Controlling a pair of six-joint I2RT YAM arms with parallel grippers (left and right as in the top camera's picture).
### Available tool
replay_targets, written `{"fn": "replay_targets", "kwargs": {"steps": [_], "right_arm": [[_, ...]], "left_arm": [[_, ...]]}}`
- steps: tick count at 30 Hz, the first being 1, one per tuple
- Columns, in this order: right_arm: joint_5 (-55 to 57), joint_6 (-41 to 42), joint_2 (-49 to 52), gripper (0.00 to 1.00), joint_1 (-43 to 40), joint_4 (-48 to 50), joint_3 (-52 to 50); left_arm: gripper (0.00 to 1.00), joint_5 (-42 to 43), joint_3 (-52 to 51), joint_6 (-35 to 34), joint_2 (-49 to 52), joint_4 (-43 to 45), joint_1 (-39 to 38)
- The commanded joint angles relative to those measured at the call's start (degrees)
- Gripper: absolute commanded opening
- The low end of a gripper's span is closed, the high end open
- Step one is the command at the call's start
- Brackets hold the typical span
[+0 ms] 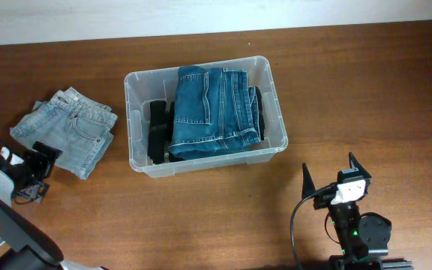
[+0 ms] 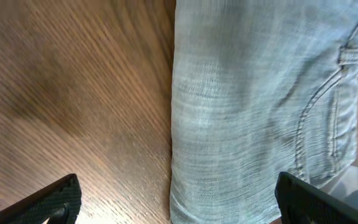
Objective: Pack container
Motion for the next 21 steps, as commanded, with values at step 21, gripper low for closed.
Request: {"fn": "replay_targets", "kwargs": {"steps": [21], "right_arm": [[-0.7, 0.1, -0.4, 0.98, -0.4, 0.0, -0.5]], "left_arm": [[0.99, 10.1, 0.7, 6.3, 3.5, 8.7, 0.5]]}}
